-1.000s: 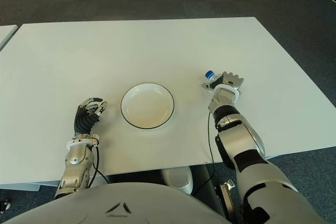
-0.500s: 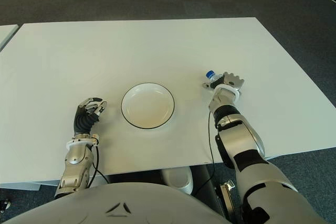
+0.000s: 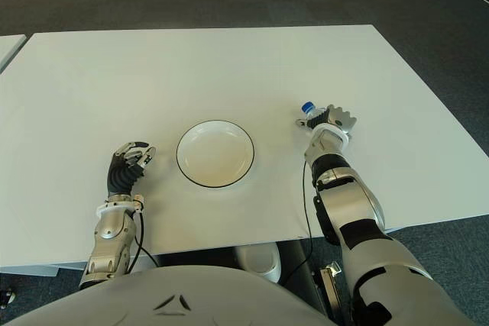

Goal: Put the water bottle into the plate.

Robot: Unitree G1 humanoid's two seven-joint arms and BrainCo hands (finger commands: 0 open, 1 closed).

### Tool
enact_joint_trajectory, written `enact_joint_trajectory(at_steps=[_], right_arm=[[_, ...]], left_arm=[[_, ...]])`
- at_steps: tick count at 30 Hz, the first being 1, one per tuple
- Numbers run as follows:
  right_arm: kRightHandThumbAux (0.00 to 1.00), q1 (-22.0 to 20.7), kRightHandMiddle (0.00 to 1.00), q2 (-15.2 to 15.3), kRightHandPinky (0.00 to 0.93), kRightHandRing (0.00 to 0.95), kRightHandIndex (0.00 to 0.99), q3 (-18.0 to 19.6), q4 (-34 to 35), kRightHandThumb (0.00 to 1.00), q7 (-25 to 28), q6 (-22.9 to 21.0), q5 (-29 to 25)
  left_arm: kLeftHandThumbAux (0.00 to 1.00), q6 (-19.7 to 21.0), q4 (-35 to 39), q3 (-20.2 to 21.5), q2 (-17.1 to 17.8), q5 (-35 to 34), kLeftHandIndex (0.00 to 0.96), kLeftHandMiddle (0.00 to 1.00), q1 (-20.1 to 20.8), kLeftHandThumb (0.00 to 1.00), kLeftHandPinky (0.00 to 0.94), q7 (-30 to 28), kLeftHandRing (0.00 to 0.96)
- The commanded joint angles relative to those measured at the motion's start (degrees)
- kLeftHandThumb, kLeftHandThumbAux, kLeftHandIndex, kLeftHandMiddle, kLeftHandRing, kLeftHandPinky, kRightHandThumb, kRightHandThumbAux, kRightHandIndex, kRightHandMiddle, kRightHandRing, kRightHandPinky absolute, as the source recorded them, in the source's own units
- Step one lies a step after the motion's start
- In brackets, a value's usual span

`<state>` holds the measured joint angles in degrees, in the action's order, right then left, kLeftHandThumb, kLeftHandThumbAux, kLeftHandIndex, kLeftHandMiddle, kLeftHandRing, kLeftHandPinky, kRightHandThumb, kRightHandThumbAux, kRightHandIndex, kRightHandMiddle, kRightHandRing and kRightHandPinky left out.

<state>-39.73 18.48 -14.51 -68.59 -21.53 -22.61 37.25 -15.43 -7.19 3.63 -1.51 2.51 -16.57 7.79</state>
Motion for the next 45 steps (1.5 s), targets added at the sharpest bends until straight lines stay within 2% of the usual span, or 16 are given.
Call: enact_joint_trajectory(at_steps=[1,6,12,17,21,27,36,45], right_arm=[[0.725,9.0,0.824,-5.2,0.832,0.819,0.438,3.2,-2.1,0.698,-0.3,3.8,-6.5],[0.726,9.0,0.831,-5.0,0.838,0.825,0.438,4.8,-0.4,0.698,-3.4,5.5,-7.6],[0.725,10.1,0.832,-5.2,0.840,0.830,0.438,6.4,5.6,0.699,-7.9,5.4,-8.9],[0.724,11.9,0.829,-5.8,0.839,0.830,0.439,7.0,10.6,0.700,-11.5,5.0,-8.9],[0.723,12.9,0.821,-5.9,0.843,0.829,0.434,7.7,13.2,0.702,-16.4,6.7,-8.6],[0.720,15.3,0.810,-6.2,0.849,0.828,0.433,8.3,19.9,0.706,-20.2,8.8,-8.2],[0.720,19.4,0.816,-6.6,0.857,0.838,0.436,8.2,30.1,0.710,-22.5,12.4,-7.1],[0.721,24.3,0.828,-8.2,0.854,0.846,0.440,7.1,43.9,0.709,-22.6,11.3,-4.4]], left_arm=[[0.721,0.4,-0.9,0.0,0.6,0.0,0.436,0.849,0.3,0.701,0.807,-0.8,0.847],[0.721,0.4,-1.0,0.0,0.7,-0.3,0.436,0.848,0.3,0.701,0.804,-1.1,0.846],[0.720,2.3,-0.3,0.2,0.4,-0.8,0.436,0.843,0.3,0.701,0.800,-0.7,0.838],[0.720,2.3,-0.3,0.3,0.3,-0.6,0.436,0.841,0.4,0.702,0.811,-0.4,0.836],[0.720,1.8,-0.5,0.2,0.2,-0.3,0.436,0.843,0.5,0.702,0.822,-0.1,0.837],[0.720,1.8,-0.3,0.2,0.0,-0.4,0.436,0.845,0.5,0.702,0.825,-0.2,0.840],[0.720,2.0,-0.1,0.1,0.0,-0.2,0.435,0.846,0.5,0.702,0.816,-0.2,0.839],[0.720,2.7,0.2,0.0,0.0,0.2,0.436,0.846,0.5,0.702,0.812,0.0,0.838]])
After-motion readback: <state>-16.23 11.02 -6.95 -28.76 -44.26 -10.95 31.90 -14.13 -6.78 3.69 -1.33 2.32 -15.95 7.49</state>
